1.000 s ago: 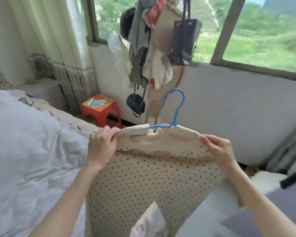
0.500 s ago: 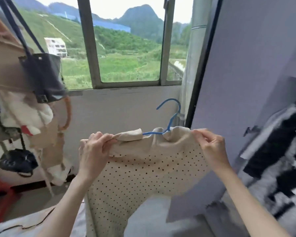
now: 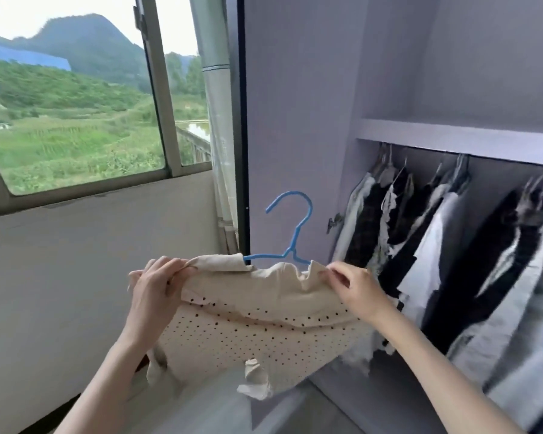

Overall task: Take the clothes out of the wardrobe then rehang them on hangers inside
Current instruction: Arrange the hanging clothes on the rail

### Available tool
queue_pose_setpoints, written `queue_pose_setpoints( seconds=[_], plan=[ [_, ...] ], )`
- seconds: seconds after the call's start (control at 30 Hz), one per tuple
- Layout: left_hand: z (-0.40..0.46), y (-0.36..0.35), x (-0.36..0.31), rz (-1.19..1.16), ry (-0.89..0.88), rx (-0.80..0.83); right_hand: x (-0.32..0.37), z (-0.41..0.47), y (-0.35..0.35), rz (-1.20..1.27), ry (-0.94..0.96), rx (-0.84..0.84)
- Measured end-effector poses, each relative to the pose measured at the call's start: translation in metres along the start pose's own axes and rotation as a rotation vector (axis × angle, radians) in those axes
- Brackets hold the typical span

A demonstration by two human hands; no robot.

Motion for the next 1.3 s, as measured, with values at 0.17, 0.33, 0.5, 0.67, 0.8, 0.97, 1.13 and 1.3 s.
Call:
queue_pose_setpoints(
  seconds=[0.17, 0.33, 0.5, 0.67, 0.8, 0.97, 1.13, 1.3],
  plan=[
    [0.003, -0.047, -0.021, -0.022, -0.001, 0.102, -0.011, -0.038, 0.027, 0.042, -0.076, -0.176],
    [-0.003, -0.105, -0.05, -0.054, 0.031, 0.277, -0.023, -0.083, 0.055, -0.139, -0.113, -0.136],
    [-0.021, -0.163, -0.089, -0.101, 0.083, 0.521, -0.04, -0.131, 0.071, -0.133, -0.262, -0.149],
    [-0.045, -0.206, -0.144, -0.209, -0.008, 0.747, -0.061, -0.172, 0.088, -0.039, -0.478, -0.228],
    [-0.066, -0.227, -0.196, -0.273, -0.165, 0.842, -0.08, -0.201, 0.107, 0.01, -0.679, -0.354],
    [-0.086, -0.251, -0.24, -0.348, -0.269, 0.926, -0.103, -0.241, 0.13, 0.121, -0.898, -0.591],
    [-0.092, -0.282, -0.266, -0.321, -0.27, 1.02, -0.117, -0.254, 0.155, 0.088, -0.86, -0.614],
    [-0.085, -0.306, -0.299, -0.341, -0.272, 0.976, -0.132, -0.239, 0.182, 0.153, -0.808, -0.772]
  ],
)
Point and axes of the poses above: each hand's wrist, its own z-axis towards the middle knuckle, its own y-axis out of the back of the hand, x = y × z, the point moved 2 cm from there along z, towards the middle knuckle, and after that the axes turned 2 degrees about y, right-handed, at the moved point
